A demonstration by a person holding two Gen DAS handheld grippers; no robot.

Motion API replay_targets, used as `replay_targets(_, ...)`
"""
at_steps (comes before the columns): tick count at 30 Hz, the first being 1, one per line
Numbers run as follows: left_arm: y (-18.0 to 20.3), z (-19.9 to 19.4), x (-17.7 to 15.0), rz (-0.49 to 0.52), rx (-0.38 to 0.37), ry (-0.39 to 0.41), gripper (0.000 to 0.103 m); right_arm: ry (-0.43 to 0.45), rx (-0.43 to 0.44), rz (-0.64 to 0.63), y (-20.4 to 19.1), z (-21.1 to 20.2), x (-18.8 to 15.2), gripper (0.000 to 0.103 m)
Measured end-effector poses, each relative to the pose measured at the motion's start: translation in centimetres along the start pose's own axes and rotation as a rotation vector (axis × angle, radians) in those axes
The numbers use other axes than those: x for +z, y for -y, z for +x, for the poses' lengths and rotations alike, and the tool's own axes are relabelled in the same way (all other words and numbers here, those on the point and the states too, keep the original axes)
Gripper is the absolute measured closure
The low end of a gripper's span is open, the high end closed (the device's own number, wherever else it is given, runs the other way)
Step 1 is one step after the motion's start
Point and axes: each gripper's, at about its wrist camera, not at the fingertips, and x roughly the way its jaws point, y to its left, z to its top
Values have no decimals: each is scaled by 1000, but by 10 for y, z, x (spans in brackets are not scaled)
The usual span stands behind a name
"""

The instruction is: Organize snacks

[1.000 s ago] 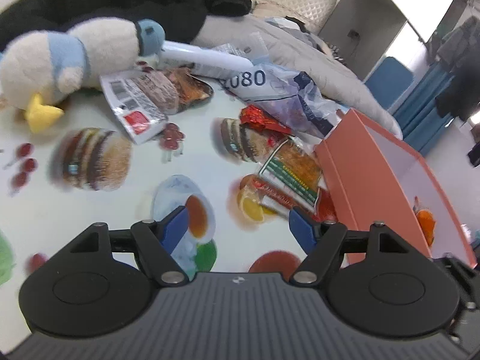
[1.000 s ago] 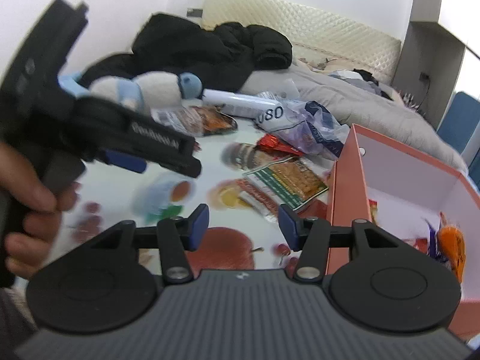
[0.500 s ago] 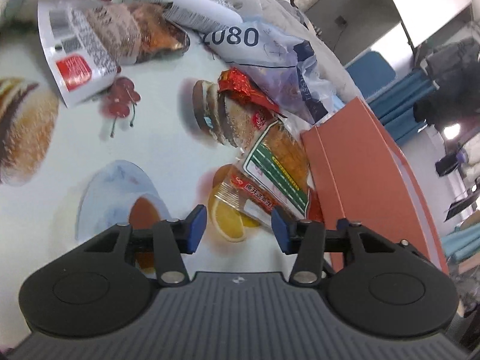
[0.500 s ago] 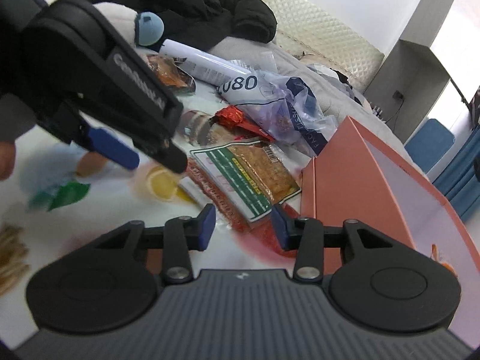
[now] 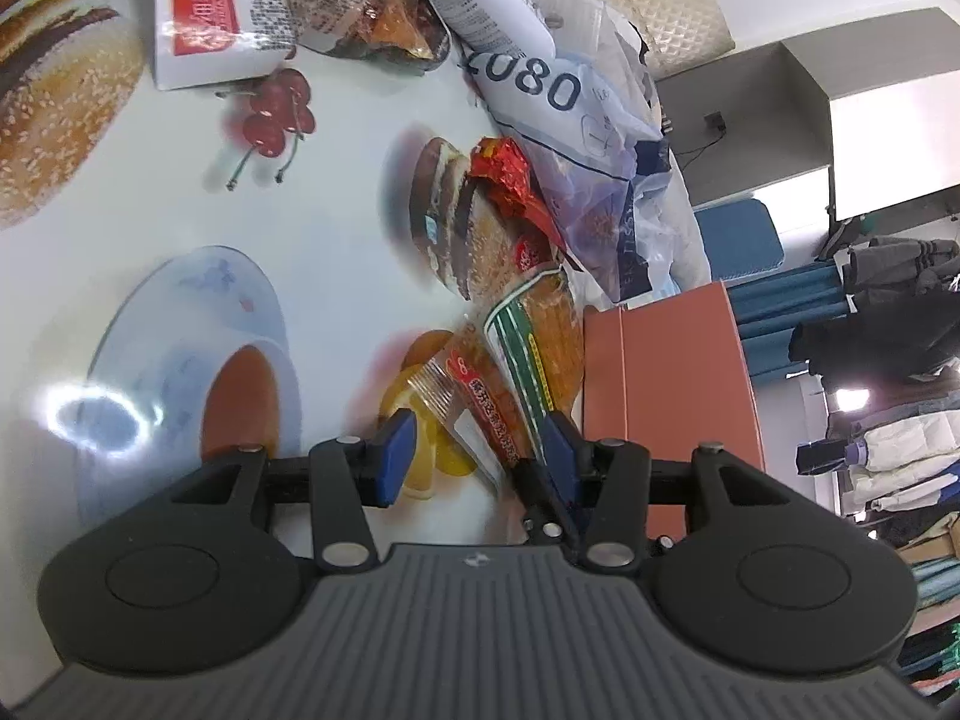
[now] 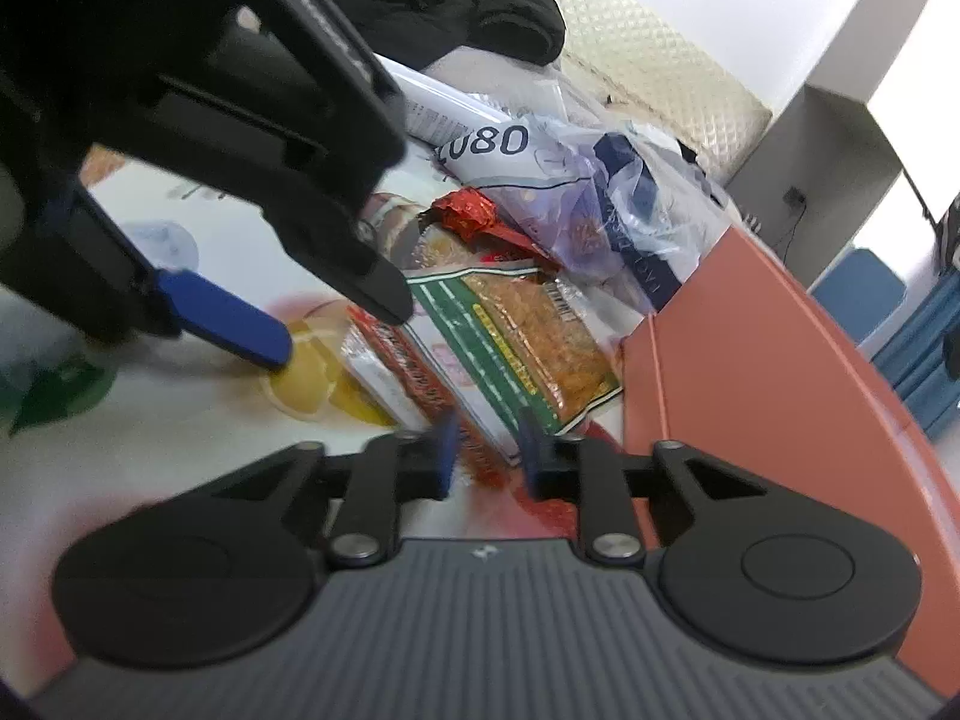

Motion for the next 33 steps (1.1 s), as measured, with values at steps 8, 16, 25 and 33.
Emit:
replay_targets(8, -5, 4, 0, -65, -31, -3, 49, 42, -40, 114, 19, -13, 9, 95)
replay_targets(16, -5, 6, -1, -159, -11, 56, 48, 104, -69, 218, 47, -38, 18, 96)
replay_targets(25, 3, 18, -6, -205, 78, 100, 83, 106, -47, 261, 57, -43, 16, 98)
replay_targets(33, 23, 25, -8, -18, 201, 104, 103, 106, -26, 289, 60, -46, 15, 98)
